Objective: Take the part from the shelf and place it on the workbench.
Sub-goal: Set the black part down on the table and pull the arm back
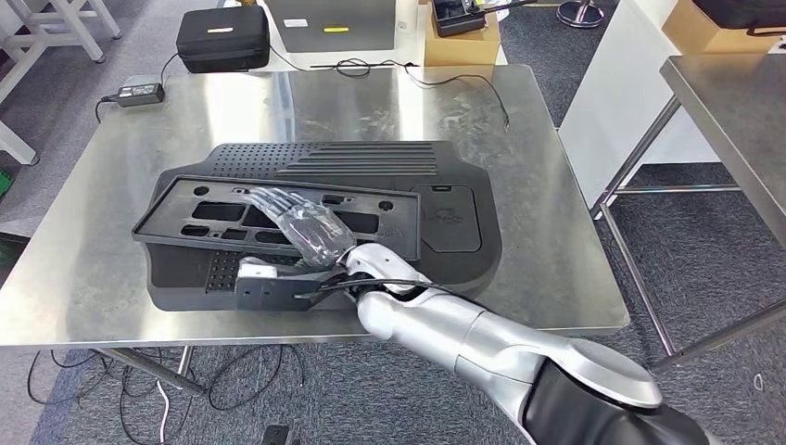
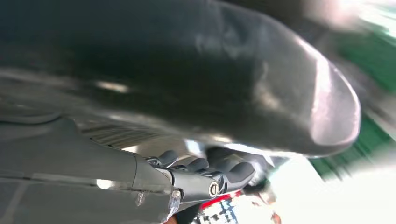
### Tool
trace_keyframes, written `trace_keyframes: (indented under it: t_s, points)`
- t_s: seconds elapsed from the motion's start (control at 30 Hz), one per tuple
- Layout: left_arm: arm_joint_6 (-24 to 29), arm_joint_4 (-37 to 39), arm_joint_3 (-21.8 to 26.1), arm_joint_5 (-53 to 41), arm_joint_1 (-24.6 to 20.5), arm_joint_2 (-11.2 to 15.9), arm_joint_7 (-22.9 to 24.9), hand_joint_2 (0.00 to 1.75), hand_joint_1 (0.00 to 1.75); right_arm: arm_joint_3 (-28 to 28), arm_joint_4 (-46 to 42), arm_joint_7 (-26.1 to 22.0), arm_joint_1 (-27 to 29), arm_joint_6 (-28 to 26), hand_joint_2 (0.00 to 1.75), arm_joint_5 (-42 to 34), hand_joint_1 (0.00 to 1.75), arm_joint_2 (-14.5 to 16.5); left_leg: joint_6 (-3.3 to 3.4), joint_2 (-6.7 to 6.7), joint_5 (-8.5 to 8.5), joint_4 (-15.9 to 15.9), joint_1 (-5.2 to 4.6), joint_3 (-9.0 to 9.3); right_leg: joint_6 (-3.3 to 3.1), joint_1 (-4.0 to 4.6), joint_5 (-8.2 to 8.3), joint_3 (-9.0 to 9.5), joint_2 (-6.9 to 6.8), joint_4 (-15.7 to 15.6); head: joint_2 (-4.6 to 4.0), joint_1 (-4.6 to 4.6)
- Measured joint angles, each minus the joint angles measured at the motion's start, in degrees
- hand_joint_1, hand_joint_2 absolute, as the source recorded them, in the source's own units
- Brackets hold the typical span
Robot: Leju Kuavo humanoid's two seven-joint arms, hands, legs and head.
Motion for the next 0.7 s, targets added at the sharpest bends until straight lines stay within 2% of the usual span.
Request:
trace_keyframes:
  t_s: [0.1,0.23,0.37,0.53,0.7]
  points:
    - [0.9,0.1,1.4,2.4,0.8,0.2,-0.7,0.0,0.0,-4.3,-13.2,-0.4,3.4,-5.4,0.0,-6.7,0.0,-3.9,0.01,-0.08,-0.01,0.0,-0.01,0.07,-0.01,-0.01,-0.05,0.07,-0.06,-0.1,0.0,-0.16]
    - [2.1,0.3,3.2,4.8,1.5,0.4,-0.7,0.0,0.0,-11.2,-33.4,-0.3,12.7,-12.8,0.0,-4.3,0.0,-11.4,0.11,-0.14,-0.08,0.0,-0.01,0.13,0.0,-0.03,-0.08,0.2,-0.15,-0.2,0.0,-0.22]
    - [3.7,0.5,4.9,6.1,1.9,0.6,0.1,0.0,0.0,-19.5,-49.9,-1.1,24.6,-16.8,0.0,-2.6,0.0,-17.4,0.27,-0.1,-0.23,0.0,-0.03,0.25,0.08,-0.14,-0.13,0.35,-0.15,-0.2,0.0,-0.22]
    - [5.4,0.5,5.8,5.4,2.0,0.9,1.8,0.0,0.0,-30.1,-62.2,-3.1,40.4,-17.6,0.0,-0.5,0.0,-20.9,0.4,-0.1,-0.34,0.0,-0.05,0.27,0.22,-0.18,-0.23,0.46,-0.23,-0.3,0.0,-0.26]
    - [5.6,0.5,6.1,5.1,2.1,1.4,2.1,0.0,0.0,-36.8,-69.7,-3.8,47.8,-17.5,0.0,-0.3,0.0,-22.6,0.36,0.01,-0.39,0.0,-0.08,0.32,0.22,-0.17,-0.23,0.46,-0.09,-0.3,0.0,-0.45]
